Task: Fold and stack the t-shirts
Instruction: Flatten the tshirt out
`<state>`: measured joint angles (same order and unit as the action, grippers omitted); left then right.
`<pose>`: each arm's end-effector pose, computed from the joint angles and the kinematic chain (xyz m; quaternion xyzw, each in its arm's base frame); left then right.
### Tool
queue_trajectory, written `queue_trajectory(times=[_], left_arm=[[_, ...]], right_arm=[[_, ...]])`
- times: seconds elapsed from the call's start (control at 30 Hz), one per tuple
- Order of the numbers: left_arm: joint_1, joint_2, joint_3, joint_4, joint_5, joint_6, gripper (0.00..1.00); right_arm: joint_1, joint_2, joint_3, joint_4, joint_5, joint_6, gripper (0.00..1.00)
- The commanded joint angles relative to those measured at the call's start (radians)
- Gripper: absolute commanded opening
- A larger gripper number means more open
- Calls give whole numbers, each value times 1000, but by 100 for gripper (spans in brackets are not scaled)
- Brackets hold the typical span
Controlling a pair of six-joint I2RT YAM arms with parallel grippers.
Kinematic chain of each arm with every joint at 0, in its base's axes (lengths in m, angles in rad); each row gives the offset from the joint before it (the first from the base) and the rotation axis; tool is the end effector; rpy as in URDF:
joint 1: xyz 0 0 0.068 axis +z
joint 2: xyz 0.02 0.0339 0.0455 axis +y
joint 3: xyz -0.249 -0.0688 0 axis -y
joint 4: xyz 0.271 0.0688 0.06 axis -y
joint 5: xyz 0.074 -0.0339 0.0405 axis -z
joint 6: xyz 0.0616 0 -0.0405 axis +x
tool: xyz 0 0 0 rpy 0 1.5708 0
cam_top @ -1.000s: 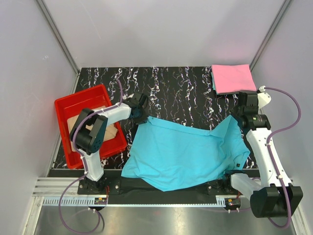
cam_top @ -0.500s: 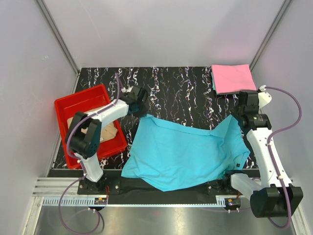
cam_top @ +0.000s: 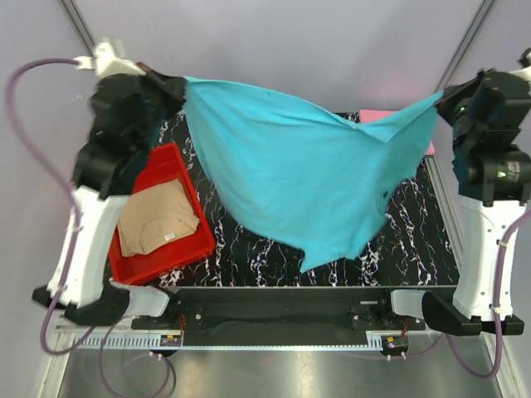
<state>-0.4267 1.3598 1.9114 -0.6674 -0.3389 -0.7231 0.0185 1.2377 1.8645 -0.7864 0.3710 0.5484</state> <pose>0.2801 -0.1049 0.5348 -0.2196 0.7115 -0.2507 0.6186 0.2530 -0.0177 0.5355 0.3113 0.6907 0.0435 0.6512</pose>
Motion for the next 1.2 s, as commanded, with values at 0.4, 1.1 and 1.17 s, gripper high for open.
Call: queue_trajectory(times=[0.4, 1.1, 1.17], left_arm=[[0, -451, -169, 34, 300, -48, 0], [46, -180, -78, -5, 218, 116, 0], [120, -116, -90, 73, 256, 71, 0]], right_arm=[[-3, -220, 464, -387, 60, -15, 0], [-2, -46, 257, -64, 37, -180, 0], [0, 52, 280, -24, -12, -214, 0]])
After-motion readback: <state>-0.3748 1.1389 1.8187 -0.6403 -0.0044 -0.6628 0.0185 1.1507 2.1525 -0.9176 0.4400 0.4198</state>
